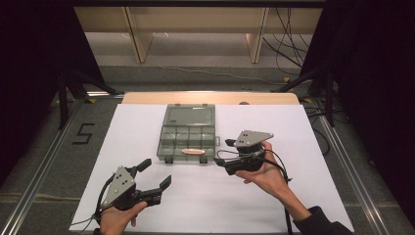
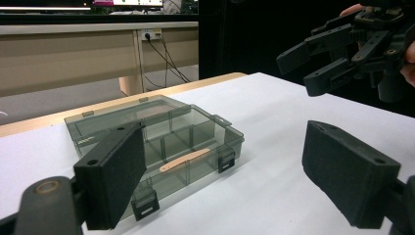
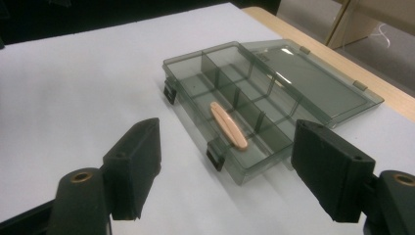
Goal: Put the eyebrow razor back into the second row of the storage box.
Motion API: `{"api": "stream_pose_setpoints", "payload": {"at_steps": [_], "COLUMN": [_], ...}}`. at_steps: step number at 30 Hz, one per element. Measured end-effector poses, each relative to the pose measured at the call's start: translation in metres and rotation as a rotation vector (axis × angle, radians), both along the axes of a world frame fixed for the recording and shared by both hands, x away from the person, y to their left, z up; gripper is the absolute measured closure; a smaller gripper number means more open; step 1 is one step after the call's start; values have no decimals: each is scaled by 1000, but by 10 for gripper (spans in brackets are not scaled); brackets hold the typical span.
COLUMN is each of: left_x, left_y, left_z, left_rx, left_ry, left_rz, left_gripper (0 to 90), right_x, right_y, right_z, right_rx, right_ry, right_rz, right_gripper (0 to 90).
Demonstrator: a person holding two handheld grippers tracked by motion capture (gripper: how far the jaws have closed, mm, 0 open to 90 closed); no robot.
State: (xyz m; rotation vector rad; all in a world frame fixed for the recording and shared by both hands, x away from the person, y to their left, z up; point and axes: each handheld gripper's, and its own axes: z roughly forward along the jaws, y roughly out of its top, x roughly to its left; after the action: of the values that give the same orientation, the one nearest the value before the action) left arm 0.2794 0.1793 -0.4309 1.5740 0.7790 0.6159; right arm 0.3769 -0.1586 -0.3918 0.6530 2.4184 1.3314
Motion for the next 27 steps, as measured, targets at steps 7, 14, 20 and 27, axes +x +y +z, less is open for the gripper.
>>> {"api": "stream_pose_setpoints", "payload": {"at_steps": [7,14,20,27], "left_x": [0,0,0,0], "left_y": [0,0,0,0], "left_z": [0,0,0,0], "left_rx": [-1,-1,1,4], "left_ry": [0,0,-1,-1], "left_rz": [0,0,-1,-2], "left_gripper": [161,161,161,161], "right_x": [-6,-10,-12,-16], "right_y": [-10,-19,-22,-25], "right_z": [-2,-5,-7,-9], "right_rx": [43,69,85,135], "right_ry": [-16,-20,-6,15], "right_rz": [-18,-28,-37,-39], "right_gripper": [272,265,248,230]}}
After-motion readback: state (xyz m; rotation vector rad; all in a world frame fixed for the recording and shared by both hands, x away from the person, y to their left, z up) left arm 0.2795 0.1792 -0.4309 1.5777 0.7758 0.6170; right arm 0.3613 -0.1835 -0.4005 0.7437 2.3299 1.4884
